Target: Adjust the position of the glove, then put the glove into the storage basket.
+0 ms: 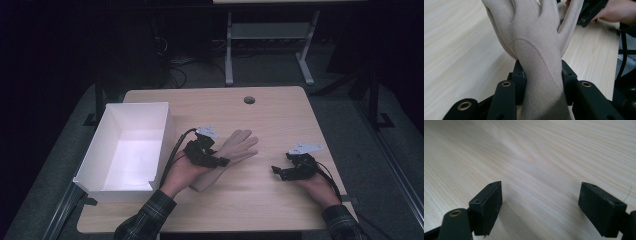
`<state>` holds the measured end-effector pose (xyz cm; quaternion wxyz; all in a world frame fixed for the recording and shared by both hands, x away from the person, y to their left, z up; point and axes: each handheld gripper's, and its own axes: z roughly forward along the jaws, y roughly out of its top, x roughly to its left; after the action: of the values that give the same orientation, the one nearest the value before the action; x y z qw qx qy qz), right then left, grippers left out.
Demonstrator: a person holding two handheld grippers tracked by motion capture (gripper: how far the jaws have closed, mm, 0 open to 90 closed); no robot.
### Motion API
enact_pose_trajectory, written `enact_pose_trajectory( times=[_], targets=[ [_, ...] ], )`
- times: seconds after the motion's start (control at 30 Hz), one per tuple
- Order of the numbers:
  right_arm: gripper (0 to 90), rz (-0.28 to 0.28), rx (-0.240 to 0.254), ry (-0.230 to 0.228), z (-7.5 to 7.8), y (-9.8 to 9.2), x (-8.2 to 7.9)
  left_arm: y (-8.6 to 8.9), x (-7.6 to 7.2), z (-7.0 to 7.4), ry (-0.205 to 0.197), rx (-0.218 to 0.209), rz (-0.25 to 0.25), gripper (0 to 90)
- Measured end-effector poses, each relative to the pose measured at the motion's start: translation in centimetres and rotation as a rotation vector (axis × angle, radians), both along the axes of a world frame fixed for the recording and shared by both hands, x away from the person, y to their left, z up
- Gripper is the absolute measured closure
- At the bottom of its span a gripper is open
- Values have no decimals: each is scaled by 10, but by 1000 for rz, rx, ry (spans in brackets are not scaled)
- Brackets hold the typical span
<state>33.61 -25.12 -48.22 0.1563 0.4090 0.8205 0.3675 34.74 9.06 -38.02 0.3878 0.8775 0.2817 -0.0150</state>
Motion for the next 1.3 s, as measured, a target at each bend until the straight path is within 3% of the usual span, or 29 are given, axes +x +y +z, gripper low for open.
enact_pose_trajectory(
  times=[0.1, 0.67, 1.0, 1.3],
  targets=[
    [190, -1, 1, 1, 0, 0, 0, 0, 2, 10, -10, 16, -2, 650],
    [189, -1, 2, 2, 0, 0, 0, 18, 14, 60, -27, -7, 0, 650],
    [190, 1, -3, 0, 0, 0, 0, 50, 20, 84, -50, -17, 49, 650],
    [189, -4, -4, 3, 0, 0, 0, 81, 21, 91, -59, -34, 117, 650]
  ],
)
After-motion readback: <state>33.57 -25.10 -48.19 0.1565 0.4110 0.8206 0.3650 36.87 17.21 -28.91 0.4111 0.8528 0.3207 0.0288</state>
